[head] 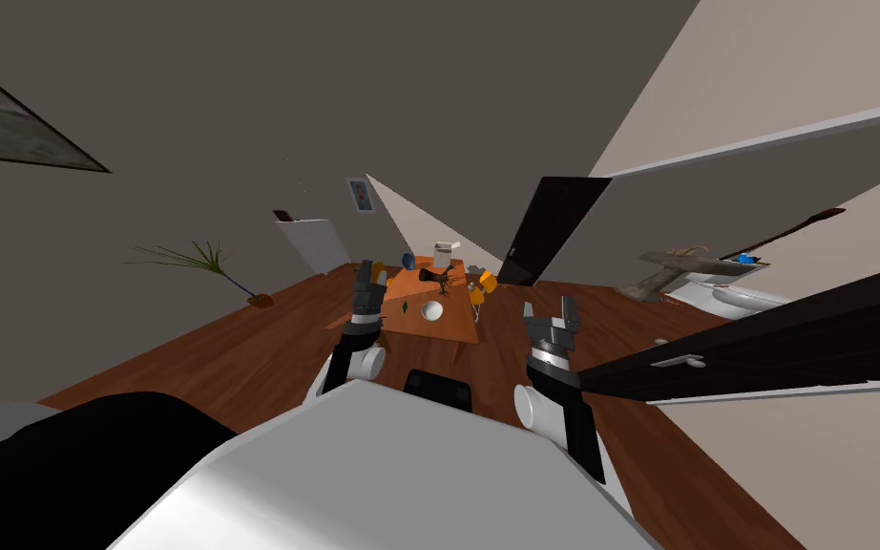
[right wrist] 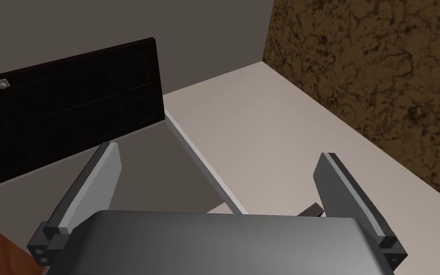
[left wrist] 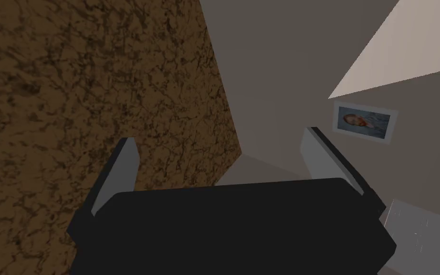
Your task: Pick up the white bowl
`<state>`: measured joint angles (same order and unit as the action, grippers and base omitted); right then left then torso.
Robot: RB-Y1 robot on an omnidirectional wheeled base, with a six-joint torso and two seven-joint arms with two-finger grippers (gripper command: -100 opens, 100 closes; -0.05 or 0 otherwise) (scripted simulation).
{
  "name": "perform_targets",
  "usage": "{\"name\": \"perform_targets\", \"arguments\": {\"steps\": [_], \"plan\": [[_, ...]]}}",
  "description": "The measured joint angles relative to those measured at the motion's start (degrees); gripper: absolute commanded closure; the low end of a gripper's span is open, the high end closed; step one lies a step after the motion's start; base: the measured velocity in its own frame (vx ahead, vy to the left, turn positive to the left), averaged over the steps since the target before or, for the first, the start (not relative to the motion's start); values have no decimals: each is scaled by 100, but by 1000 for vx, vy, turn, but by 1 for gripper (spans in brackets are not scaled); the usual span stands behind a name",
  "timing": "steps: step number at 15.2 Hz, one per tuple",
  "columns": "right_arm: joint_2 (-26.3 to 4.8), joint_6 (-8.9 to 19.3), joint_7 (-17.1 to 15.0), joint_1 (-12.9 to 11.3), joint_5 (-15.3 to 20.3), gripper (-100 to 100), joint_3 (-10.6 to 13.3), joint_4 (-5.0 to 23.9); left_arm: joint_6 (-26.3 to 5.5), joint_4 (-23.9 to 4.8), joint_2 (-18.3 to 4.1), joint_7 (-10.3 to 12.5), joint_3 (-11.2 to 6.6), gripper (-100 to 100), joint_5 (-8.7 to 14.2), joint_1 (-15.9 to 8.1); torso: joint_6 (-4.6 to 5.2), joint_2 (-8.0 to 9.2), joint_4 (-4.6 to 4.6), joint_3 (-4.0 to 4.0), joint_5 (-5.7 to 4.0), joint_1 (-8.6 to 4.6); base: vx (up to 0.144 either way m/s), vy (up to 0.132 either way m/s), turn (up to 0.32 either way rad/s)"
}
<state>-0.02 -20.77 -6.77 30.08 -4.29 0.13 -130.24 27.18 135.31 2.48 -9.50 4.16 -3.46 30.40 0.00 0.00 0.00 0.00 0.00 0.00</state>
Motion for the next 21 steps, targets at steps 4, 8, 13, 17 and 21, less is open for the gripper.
{"name": "perform_targets", "arguments": {"steps": [4, 8, 13, 17, 21], "plan": [[0, 0, 0, 0, 0, 0, 0, 0, -108, -117, -369, 5, -71, -100, -17, -73, 1, 0, 0, 0, -1, -3, -3, -14, -26], [0, 0, 0, 0, 0, 0, 0, 0, -360, -398, -809, 39, -254, -100, -32, -248, 1, 1, 0, 1, -1, -8, -6, -31, -55], [0, 0, 0, 0, 0, 0, 1, 0, -863, -707, -1205, 81, -482, -100, -78, -402, 2, 0, 0, 0, -2, -12, -2, -34, -51], [0, 0, 0, 0, 0, 0, 0, 0, -1255, -1030, -1393, 130, -686, -100, -80, -635, 0, -1, 0, -1, -2, -12, -3, -33, -43], [0, 0, 0, 0, 0, 0, 0, 0, -1614, -1450, -1513, 167, -878, -100, -95, -885, 1, -3, -1, -2, -3, -14, 3, -36, -62]]}}
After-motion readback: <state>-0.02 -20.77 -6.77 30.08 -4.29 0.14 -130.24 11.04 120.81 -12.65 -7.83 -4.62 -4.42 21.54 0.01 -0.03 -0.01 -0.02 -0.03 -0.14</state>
